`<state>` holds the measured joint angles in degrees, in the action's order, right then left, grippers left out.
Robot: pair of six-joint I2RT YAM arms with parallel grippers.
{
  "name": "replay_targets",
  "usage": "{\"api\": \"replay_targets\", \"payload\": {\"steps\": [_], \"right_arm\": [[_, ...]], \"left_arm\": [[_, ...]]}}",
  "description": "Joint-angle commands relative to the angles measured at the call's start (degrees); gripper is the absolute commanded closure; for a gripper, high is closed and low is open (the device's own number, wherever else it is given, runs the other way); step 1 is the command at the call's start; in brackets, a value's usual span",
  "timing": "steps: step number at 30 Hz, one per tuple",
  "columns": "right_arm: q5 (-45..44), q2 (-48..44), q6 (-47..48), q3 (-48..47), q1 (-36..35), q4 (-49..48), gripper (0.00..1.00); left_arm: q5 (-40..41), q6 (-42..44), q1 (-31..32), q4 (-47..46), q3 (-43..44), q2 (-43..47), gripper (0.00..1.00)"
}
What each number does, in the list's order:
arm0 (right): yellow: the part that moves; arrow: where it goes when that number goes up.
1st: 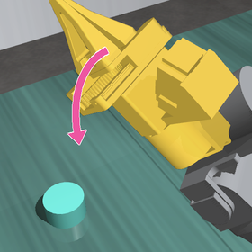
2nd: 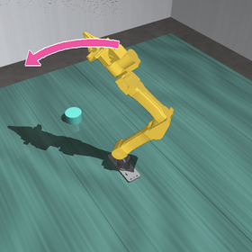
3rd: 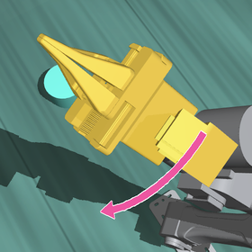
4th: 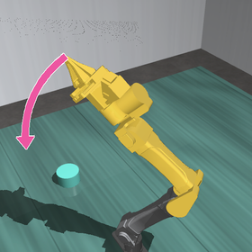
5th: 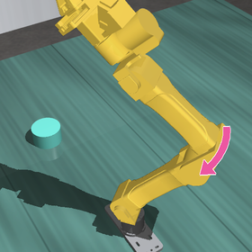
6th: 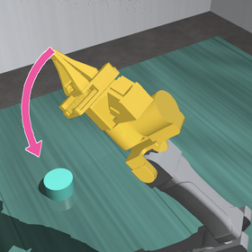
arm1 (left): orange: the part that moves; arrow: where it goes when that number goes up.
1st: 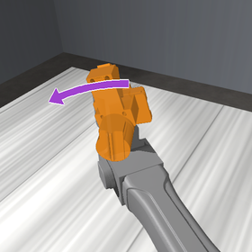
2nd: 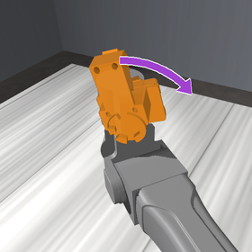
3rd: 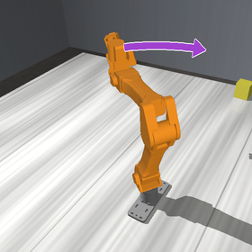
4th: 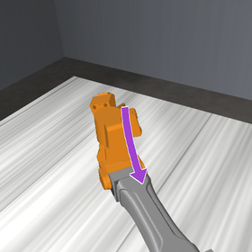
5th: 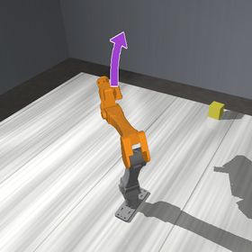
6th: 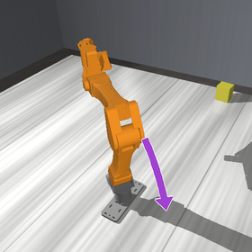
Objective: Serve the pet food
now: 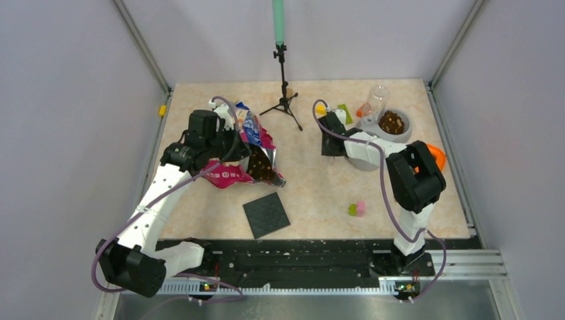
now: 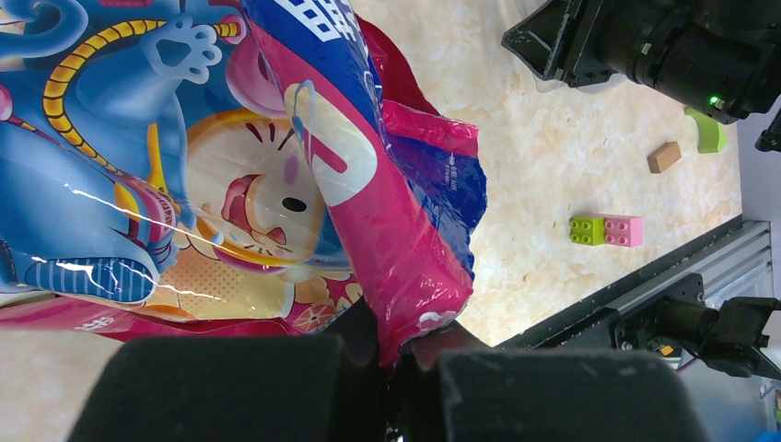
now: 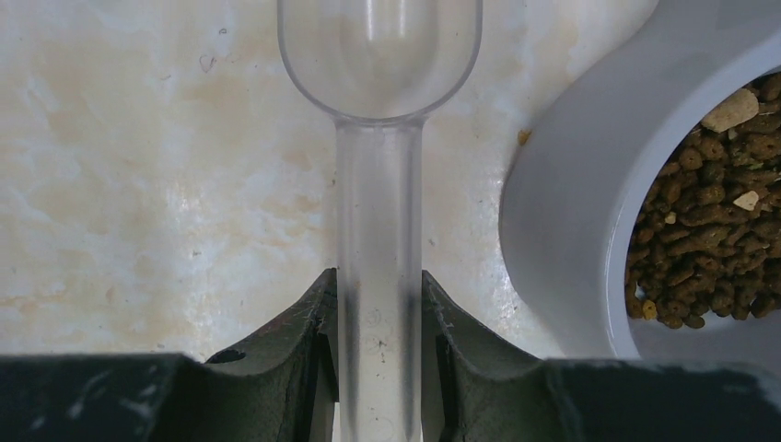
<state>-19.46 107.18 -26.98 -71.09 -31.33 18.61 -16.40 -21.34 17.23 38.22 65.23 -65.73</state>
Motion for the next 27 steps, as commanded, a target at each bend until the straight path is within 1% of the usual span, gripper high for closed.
{"api": "replay_targets", "payload": {"steps": [1,2,3,4,7,8,11,14,17,19,23,25,27], "right_arm": [[-0.78,0.4,-0.35,-1.68,0.39,-2.66,0.77],[-0.17,-0.09,-0.08,-1.3,0.39,-3.24,0.64],[0.43,-0.77,0.19,-0.8,0.39,-3.87,0.52],[1.29,-1.5,0.61,-0.23,0.39,-4.46,0.44],[1.65,-3.29,1.52,0.26,0.39,-4.17,0.32],[1.59,-4.07,1.88,0.19,0.39,-3.73,0.29],[1.94,-6.73,3.2,-0.41,0.39,-2.01,0.26],[3.63,-11.89,4.74,-0.09,0.02,-1.57,0.25],[6.13,-17.89,7.91,0.21,-1.03,-1.64,0.26],[9.17,-21.51,9.77,1.29,-2.49,-2.67,0.28],[13.98,-28.74,15.57,6.74,-9.94,-9.98,0.28],[14.89,-31.04,15.29,8.98,-13.93,-13.22,0.26],[16.45,-31.33,13.6,9.81,-16.69,-15.28,0.24]], "left_arm": [[-0.23,-0.57,-0.27,-5.02,2.88,3.35,1.0],[-0.35,-0.5,-0.27,-5.0,2.88,3.27,1.0],[-0.52,-0.46,-0.27,-4.99,2.83,3.18,1.0],[-0.68,-0.5,-0.27,-4.99,2.87,3.04,1.0],[-1.44,-0.69,-0.27,-5.37,2.86,2.73,1.0],[-1.66,-0.78,-0.27,-5.49,2.86,2.64,1.0],[-1.87,-0.81,-0.27,-5.63,2.85,2.71,1.0],[-1.67,-0.46,-0.27,-5.18,3.03,3.08,1.0],[-1.5,-0.24,-0.27,-4.36,3.04,3.61,1.0],[-2.12,-0.04,-0.27,-4.23,2.74,4.01,1.0],[-3.32,0.11,-0.27,-4.36,2.13,4.45,1.0],[-4.27,0.15,-0.27,-4.9,1.91,4.64,1.0],[-5.15,0.31,-0.27,-5.29,1.86,4.66,1.0]]}}
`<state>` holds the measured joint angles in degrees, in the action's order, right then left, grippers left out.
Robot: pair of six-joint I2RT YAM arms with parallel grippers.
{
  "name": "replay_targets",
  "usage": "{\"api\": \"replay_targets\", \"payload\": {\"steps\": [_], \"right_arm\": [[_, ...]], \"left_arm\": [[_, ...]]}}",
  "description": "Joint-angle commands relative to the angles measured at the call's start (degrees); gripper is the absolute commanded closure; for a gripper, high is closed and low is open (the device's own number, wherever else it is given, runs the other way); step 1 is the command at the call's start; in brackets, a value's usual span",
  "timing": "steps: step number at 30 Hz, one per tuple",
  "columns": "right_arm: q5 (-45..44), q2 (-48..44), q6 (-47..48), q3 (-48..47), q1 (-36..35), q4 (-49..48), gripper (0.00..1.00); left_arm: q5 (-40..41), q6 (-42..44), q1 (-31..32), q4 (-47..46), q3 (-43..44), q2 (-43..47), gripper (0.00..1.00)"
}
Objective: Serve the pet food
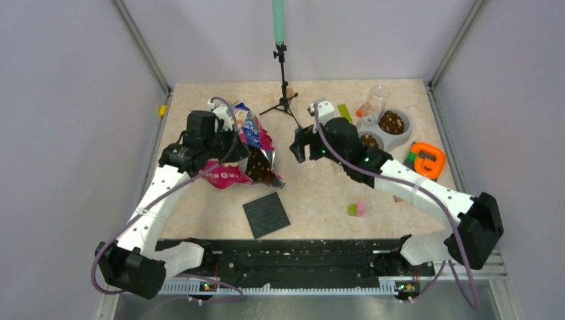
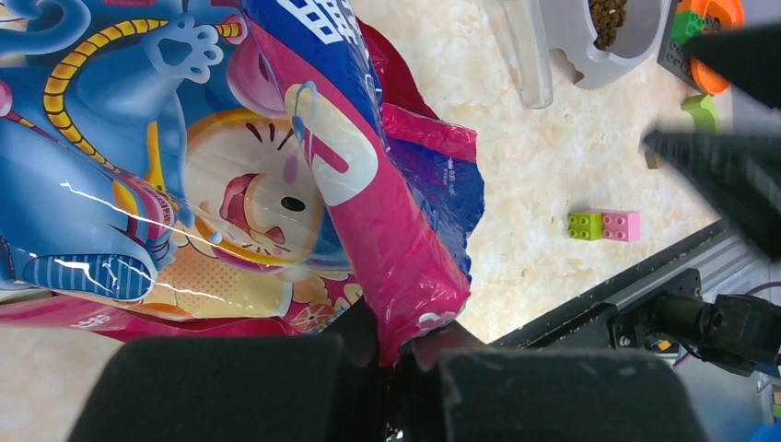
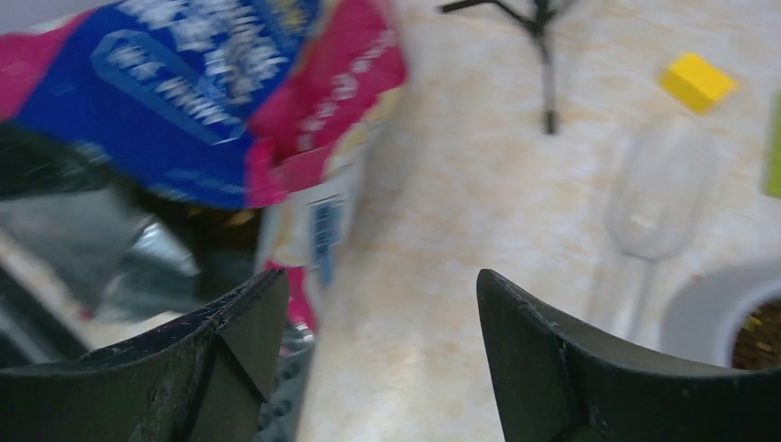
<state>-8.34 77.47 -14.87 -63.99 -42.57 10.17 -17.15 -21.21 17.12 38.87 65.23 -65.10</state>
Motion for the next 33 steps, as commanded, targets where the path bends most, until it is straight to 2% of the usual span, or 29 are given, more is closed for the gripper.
{"api": "replay_targets", "payload": {"steps": [1,6,9,16,23,27,31,33], "right_arm": [[5.58,-1.05,0.57,2.55,-6.53,-7.29,0.23],[6.2,5.14,-1.61,-0.05,-10.8,-9.61,0.22],[3.45,8.82,-0.68,-1.83,-12.31,-11.54,0.22],[0.44,16.18,4.22,-7.48,-12.54,-10.56,0.25],[-0.79,22.49,4.46,-11.97,-12.55,-11.6,0.29],[-0.53,24.59,4.0,-13.82,-11.52,-12.12,0.41],[1.0,25.56,3.1,-14.44,-10.25,-12.41,0.62],[0.8,25.58,3.32,-15.0,-9.96,-12.04,0.77]], "left_arm": [[-4.83,0.2,-0.16,-6.06,1.9,3.9,1.0],[-5.15,-0.26,-0.16,-6.53,1.99,3.58,1.0],[-4.9,-0.71,-0.16,-6.79,1.9,3.98,1.0],[-3.99,-0.76,-0.17,-6.07,2.01,4.55,1.0],[-4.08,-0.48,-0.16,-5.85,2.18,4.46,1.0],[-3.97,-0.02,-0.16,-5.32,2.61,4.37,1.0],[-3.71,0.33,-0.16,-4.89,2.5,4.83,1.0],[-3.32,0.53,-0.16,-4.66,2.43,5.11,1.0]]}}
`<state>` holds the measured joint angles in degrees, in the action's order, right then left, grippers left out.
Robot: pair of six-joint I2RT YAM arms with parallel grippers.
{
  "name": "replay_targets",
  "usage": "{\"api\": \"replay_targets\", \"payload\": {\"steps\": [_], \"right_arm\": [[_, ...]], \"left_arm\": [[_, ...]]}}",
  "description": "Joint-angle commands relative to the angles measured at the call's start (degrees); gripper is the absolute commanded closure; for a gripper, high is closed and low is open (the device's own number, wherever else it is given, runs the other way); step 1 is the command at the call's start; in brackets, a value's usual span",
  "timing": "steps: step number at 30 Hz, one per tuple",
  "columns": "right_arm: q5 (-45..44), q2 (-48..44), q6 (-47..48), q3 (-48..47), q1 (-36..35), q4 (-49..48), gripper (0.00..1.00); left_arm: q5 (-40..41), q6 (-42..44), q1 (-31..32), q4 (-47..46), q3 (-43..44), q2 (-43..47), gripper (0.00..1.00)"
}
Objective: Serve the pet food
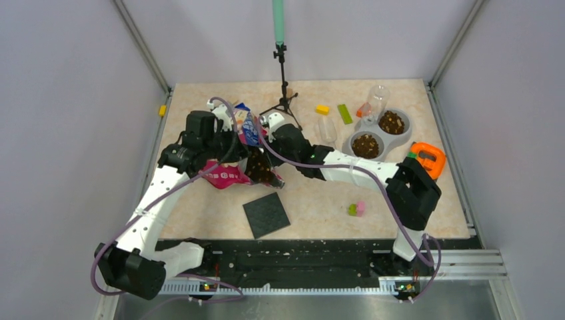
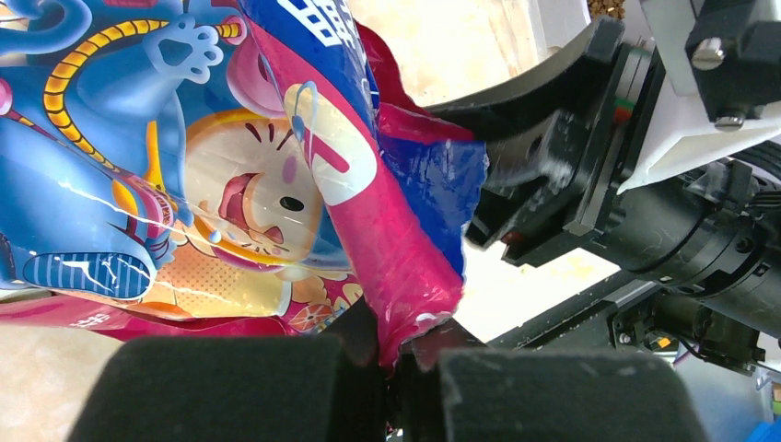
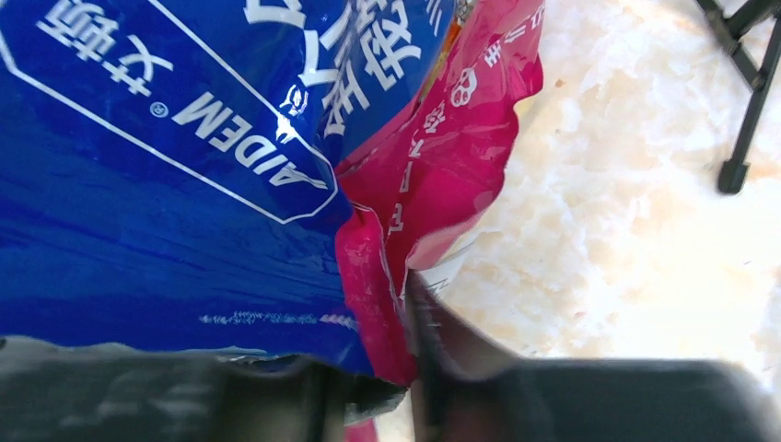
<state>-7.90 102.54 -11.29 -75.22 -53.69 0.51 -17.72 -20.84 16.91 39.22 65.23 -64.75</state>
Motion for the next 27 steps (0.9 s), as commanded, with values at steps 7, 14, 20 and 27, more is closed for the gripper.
{"api": "replay_targets", "payload": {"steps": [7,14,20,27], "right_arm": [[-5.21,-3.67,0.01,-6.18,1.55,4.21,1.0],[-5.93,-6.99,-6.55,-17.6,4.8,23.05,1.0],[-3.29,-1.52,-14.39,-36.58,10.05,46.27,1.0],[-0.12,2.2,-17.79,-50.18,14.99,59.7,1.0]], "left_arm": [[-1.94,1.24,0.06,-4.28,3.09,4.74,1.0],[-3.42,5.73,0.05,-1.02,9.8,2.48,0.87],[-5.56,10.75,0.06,4.69,18.74,0.18,0.25],[-7.25,19.82,0.06,7.81,18.2,3.9,0.21]]}}
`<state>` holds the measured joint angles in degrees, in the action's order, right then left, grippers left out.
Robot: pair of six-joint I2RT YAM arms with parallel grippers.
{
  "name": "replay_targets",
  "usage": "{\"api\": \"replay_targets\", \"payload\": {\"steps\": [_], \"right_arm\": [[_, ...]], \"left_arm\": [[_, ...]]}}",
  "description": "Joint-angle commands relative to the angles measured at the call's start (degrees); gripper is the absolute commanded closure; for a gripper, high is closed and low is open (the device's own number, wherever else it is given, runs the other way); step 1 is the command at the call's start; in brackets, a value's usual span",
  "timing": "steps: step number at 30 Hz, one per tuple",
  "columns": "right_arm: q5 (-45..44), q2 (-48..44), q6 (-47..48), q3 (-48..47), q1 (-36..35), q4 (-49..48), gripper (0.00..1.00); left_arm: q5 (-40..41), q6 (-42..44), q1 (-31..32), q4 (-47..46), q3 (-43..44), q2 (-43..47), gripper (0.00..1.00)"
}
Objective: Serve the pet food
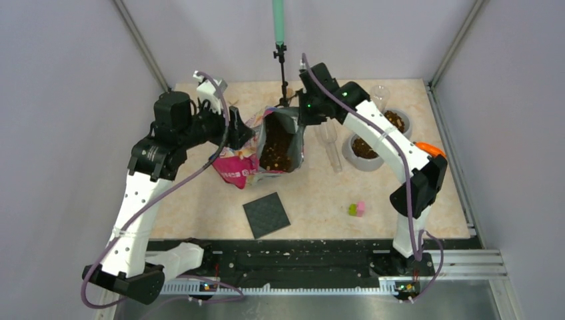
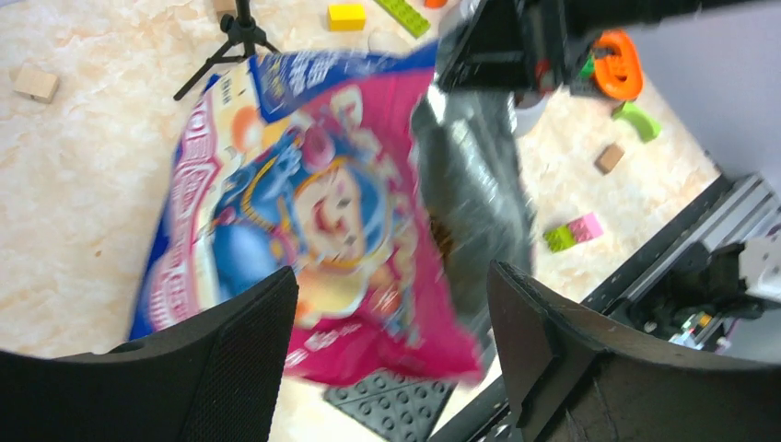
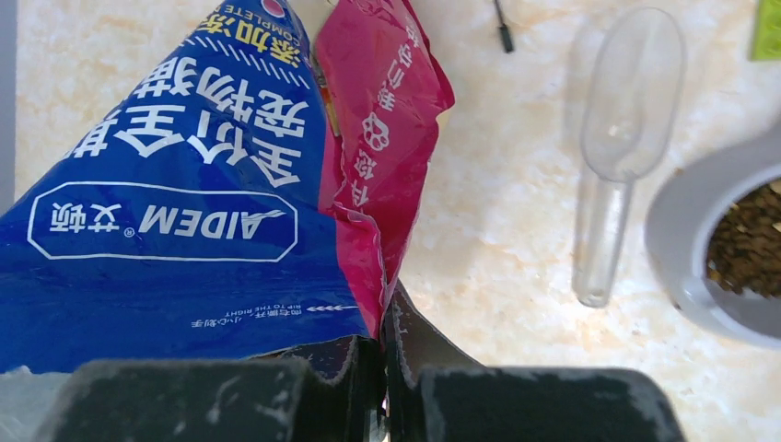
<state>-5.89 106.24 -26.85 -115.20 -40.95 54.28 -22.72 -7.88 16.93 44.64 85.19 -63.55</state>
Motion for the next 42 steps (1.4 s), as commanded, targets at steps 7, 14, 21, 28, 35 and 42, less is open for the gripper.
{"api": "replay_targets", "payload": {"steps": [7,14,21,28,35,42], "right_arm": [[-0.9,1.51,-1.89,-15.19,3.18,10.34,1.0],[1.38,2.17,-2.47,-14.97,4.34,9.88,1.0],[1.53,2.55,-3.24,-14.88,4.56,9.75,1.0],[1.0,1.43,-4.37,-13.07,4.57,8.82,1.0],[0.89,0.53,-4.77,-11.07,5.08,8.18,1.0],[2.1,0.99,-5.25,-10.44,5.09,7.66,1.0]], "left_arm": [[-9.16,15.04,0.39,-0.89,-17.48,10.93,0.21],[-4.93,13.45,4.98,-25.22,-34.62,27.07,0.2],[9.01,19.44,21.11,-32.11,-37.76,24.6,0.19],[17.16,20.49,26.66,-40.56,-39.08,18.6,0.2],[17.43,21.37,28.22,-41.51,-38.77,14.83,0.24],[22.07,19.26,30.99,-45.03,-39.32,12.38,0.3]]}}
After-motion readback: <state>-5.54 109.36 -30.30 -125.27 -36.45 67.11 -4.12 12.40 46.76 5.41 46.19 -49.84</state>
